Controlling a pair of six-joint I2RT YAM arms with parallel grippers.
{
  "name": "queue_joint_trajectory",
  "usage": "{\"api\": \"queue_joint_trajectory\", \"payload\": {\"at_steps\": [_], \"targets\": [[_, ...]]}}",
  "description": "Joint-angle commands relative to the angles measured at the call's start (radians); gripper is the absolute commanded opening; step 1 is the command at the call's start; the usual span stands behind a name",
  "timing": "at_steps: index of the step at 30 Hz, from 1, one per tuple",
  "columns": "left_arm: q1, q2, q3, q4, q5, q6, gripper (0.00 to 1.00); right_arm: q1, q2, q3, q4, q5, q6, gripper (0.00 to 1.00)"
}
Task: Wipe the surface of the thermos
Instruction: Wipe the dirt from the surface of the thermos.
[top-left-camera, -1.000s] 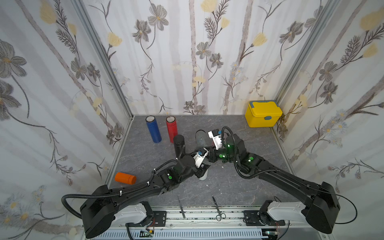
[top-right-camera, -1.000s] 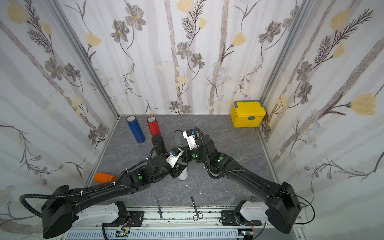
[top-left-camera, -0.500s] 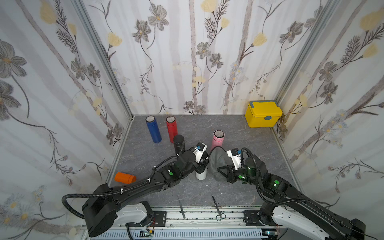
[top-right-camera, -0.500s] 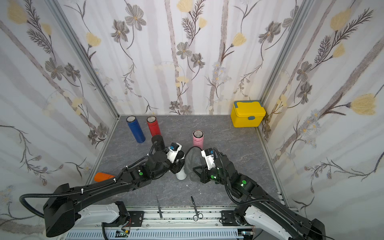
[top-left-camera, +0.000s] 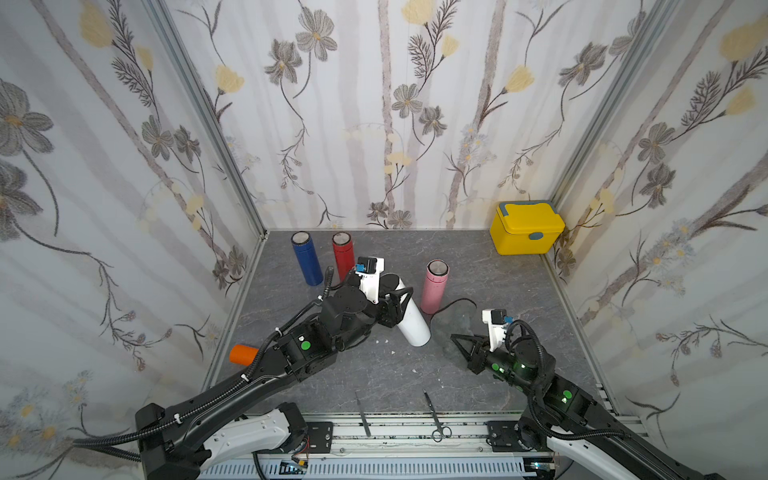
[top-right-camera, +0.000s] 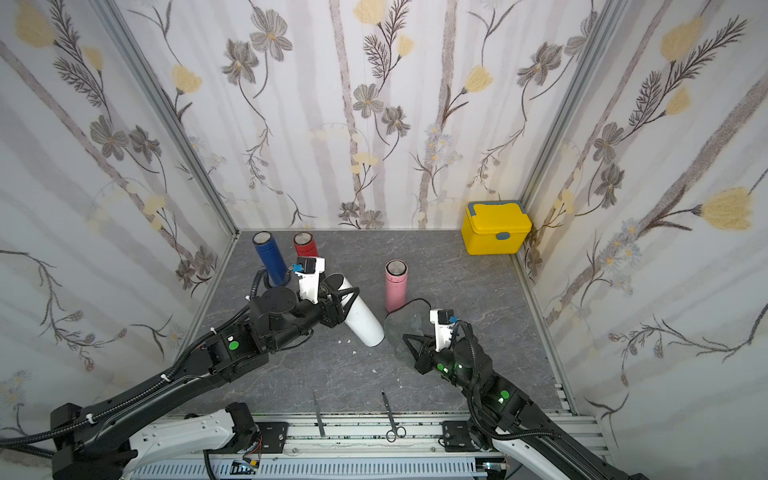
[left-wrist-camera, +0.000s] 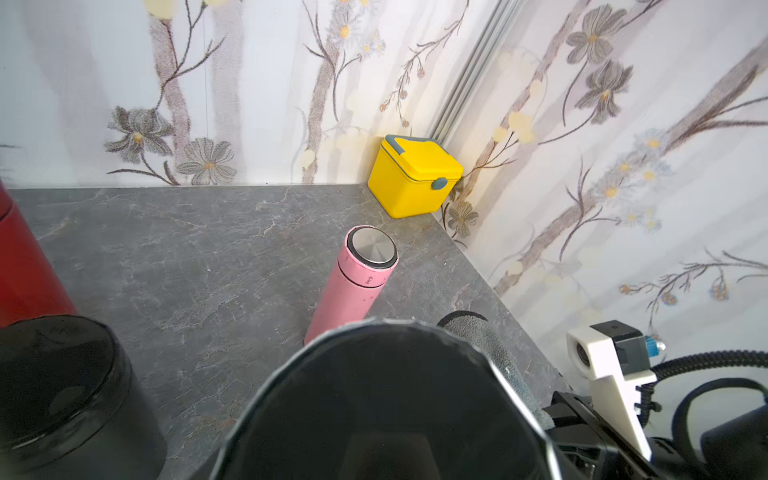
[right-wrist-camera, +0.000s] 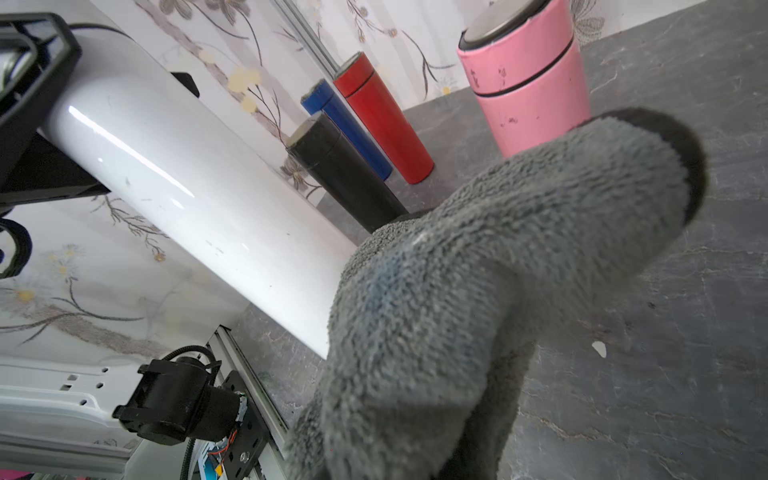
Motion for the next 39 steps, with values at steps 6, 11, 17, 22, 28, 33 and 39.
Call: {"api": "queue_joint_trajectory", "payload": {"at_steps": [6, 11, 17, 22, 28, 33, 39], "targets": [[0.000, -0.179, -0.094, 0.266, -0.042, -0.160, 0.00, 0.002, 0.002, -0.007, 0.234, -0.072, -0.022, 0.00], [0.001, -0.210, -0.101, 0.287, -0.055, -0.177, 0.00, 0.033, 0.016, 0.015, 0.316, -0.119, -0.032, 0.00], [0.001, -0.231, -0.213, 0.476, -0.043, -0.237, 0.00, 0.054, 0.097, 0.007, 0.555, -0.184, 0.009, 0.00], [0.001, -0.268, -0.279, 0.584, -0.077, -0.247, 0.00, 0.121, 0.131, 0.009, 0.515, -0.137, 0.004, 0.00], [0.000, -0.351, -0.281, 0.544, -0.153, -0.197, 0.00, 0.133, 0.012, -0.049, 0.243, 0.080, 0.035, 0.00], [0.001, -0.366, -0.255, 0.508, -0.133, -0.187, 0.00, 0.129, -0.021, -0.045, 0.166, 0.171, 0.032, 0.00], [0.000, -0.280, -0.217, 0.511, -0.033, -0.197, 0.00, 0.130, 0.139, 0.073, 0.337, 0.032, -0.079, 0.00]]}}
